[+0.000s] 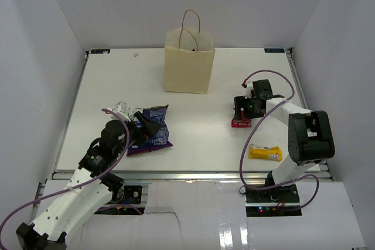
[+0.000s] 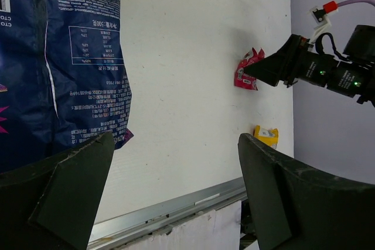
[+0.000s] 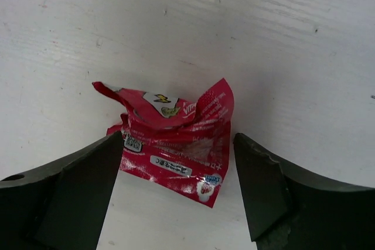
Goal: Place the snacks into the paper bag
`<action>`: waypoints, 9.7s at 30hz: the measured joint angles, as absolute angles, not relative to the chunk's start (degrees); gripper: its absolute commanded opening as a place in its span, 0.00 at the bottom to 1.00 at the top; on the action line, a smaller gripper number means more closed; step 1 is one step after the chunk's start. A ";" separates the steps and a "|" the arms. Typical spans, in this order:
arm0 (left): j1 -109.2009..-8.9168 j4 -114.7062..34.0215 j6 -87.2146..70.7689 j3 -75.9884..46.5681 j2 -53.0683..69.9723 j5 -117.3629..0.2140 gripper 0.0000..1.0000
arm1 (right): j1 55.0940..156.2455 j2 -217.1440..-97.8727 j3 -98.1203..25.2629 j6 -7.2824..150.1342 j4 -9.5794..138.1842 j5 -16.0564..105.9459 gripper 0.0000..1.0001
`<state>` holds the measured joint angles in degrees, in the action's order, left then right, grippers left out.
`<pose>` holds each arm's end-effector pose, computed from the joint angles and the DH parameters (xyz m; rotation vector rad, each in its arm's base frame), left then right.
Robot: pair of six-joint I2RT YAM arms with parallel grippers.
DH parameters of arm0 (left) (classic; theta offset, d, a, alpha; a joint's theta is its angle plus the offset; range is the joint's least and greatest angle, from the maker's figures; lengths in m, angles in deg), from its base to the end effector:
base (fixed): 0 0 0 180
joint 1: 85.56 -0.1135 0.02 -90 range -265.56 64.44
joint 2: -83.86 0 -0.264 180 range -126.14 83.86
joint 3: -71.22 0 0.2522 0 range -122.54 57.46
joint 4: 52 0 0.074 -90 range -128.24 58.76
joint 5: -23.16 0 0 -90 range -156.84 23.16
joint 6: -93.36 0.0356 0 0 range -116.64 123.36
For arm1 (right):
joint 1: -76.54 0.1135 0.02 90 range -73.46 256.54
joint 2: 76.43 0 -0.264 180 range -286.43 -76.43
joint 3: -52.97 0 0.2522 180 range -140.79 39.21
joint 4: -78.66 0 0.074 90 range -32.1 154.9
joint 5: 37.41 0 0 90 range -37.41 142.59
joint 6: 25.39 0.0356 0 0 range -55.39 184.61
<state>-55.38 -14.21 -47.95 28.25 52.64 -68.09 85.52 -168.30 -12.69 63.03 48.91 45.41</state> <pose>0.1211 -0.0695 0.2536 -0.4064 2.0995 -0.8538 0.3115 0.0537 0.1754 -0.2833 2.5336 0.2099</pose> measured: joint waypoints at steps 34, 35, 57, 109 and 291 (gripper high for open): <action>-55.38 -18.25 -46.09 28.60 51.56 -64.25 0.98 | 90.24 -179.56 -77.08 56.69 58.79 22.37 0.08; -55.38 -18.38 -46.01 28.60 51.24 -64.03 0.98 | 91.50 -181.99 -80.73 57.43 59.47 23.99 0.08; -55.38 -26.40 -49.22 30.21 48.07 -60.03 0.97 | 99.26 -192.15 -72.54 55.51 61.00 30.81 0.78; -37.05 -49.35 -49.85 17.14 1.53 -40.29 0.94 | 73.19 -147.10 3.85 -15.16 21.96 26.32 0.21; -71.47 7.69 -38.44 6.00 70.10 -69.47 0.93 | 122.61 -194.36 -46.22 76.05 73.59 -10.72 0.08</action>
